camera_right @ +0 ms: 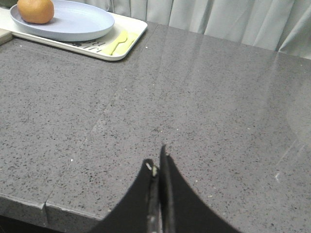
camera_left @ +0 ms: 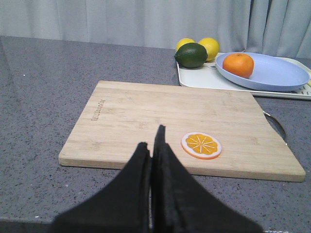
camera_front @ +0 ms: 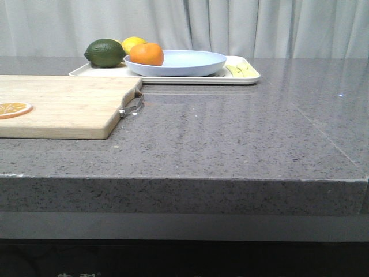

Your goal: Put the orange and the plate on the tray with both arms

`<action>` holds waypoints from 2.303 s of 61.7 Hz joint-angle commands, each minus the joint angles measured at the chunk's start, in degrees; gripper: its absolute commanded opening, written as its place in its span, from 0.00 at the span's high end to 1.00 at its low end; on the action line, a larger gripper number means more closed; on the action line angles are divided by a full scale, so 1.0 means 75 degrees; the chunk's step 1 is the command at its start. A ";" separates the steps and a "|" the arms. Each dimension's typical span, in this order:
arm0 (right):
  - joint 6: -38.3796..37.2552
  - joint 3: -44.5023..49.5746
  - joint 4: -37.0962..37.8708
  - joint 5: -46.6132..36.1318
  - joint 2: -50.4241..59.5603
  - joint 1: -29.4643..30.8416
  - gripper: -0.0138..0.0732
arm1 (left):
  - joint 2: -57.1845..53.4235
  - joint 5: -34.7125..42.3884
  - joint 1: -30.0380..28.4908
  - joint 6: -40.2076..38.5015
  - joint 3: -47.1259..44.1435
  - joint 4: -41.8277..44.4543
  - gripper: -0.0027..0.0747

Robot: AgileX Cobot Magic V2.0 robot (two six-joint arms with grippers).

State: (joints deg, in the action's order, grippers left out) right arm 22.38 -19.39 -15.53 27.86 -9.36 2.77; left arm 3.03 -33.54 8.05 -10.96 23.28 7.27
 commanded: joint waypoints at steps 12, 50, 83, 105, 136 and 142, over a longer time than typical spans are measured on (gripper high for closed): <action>0.0078 -0.0187 -0.0041 -0.0643 -0.0068 -0.0015 0.92 | 0.0095 0.0628 -0.0009 -0.0053 0.0189 0.0019 0.99; 0.0078 -0.0187 -0.0041 -0.0643 -0.0068 -0.0015 0.92 | 0.0095 0.0628 -0.0009 -0.0053 0.0189 0.0019 0.99; 0.0078 -0.0187 -0.0041 -0.0641 -0.0068 -0.0015 0.92 | -0.0518 0.1818 -0.0924 -0.0053 -0.0997 -0.0698 0.99; 0.0078 -0.0187 -0.0041 -0.0634 -0.0068 -0.0015 0.92 | -0.0601 0.3395 -0.1165 -0.0053 -0.2770 -0.0859 0.99; 0.0078 -0.0187 -0.0041 -0.0634 -0.0068 -0.0015 0.92 | -0.0601 0.3771 -0.1165 -0.0053 -0.3151 -0.0969 0.99; 0.0078 -0.0187 -0.0041 -0.0634 -0.0068 -0.0015 0.92 | -0.0601 0.3771 -0.1165 -0.0053 -0.3151 -0.0969 0.99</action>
State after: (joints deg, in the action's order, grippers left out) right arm 22.49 -19.17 -15.53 27.86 -9.23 2.77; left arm -0.28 -10.40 -0.66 -10.96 -0.05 0.52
